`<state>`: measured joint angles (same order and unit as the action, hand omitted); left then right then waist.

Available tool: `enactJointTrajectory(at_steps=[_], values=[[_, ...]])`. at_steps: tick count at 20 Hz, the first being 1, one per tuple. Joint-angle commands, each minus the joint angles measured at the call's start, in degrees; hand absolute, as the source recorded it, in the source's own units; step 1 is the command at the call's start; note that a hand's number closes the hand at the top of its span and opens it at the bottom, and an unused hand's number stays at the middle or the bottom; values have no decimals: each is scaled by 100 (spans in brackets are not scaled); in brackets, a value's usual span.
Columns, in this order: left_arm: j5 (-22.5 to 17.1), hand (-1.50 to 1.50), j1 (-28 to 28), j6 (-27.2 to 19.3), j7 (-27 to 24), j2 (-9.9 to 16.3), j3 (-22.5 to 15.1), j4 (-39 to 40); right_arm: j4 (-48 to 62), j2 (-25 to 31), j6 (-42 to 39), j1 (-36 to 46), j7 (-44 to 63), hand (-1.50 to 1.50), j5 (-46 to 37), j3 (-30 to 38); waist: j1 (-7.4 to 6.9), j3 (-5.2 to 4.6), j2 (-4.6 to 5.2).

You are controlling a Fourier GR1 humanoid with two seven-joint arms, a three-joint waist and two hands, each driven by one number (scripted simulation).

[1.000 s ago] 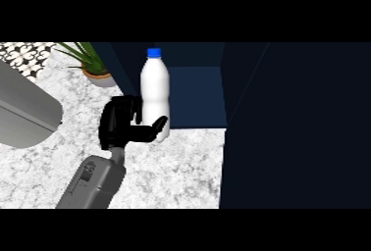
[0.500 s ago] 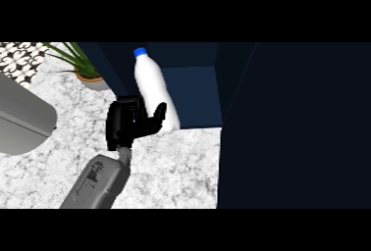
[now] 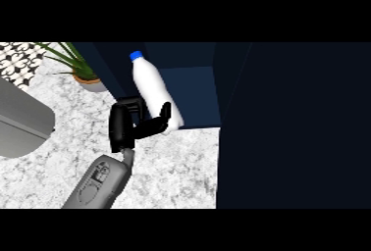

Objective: Pick up the bottled water, place it into the cabinet and close the cabinet

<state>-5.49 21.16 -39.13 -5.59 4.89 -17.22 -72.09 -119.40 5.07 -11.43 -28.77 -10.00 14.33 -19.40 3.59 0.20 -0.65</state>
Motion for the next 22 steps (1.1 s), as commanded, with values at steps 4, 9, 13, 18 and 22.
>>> enactJointTrajectory(at_steps=[4, 9, 13, 18, 22], values=[[402, 150, 1576, 69, 380, 360, 191, 1273, 37, 108, -110, -64, -32, -150, 27, 18, 342, -14, 210], [832, 150, 1540, -357, 366, 395, -56, 1551, -5, -34, 32, 68, 32, -150, -32, -57, 315, -19, 220], [894, -150, 1506, -443, 411, 524, -48, 1718, 115, 84, -153, -8, -109, -150, 52, -7, 282, -18, 214], [1013, -150, 1579, -549, 748, 635, -148, 1613, 117, 97, -163, -30, -126, -150, 59, 1, 376, -14, 225], [938, -150, 1333, -604, 683, 664, -180, 1644, 54, 98, -186, -122, -154, -150, 43, -89, 386, -30, 242]])
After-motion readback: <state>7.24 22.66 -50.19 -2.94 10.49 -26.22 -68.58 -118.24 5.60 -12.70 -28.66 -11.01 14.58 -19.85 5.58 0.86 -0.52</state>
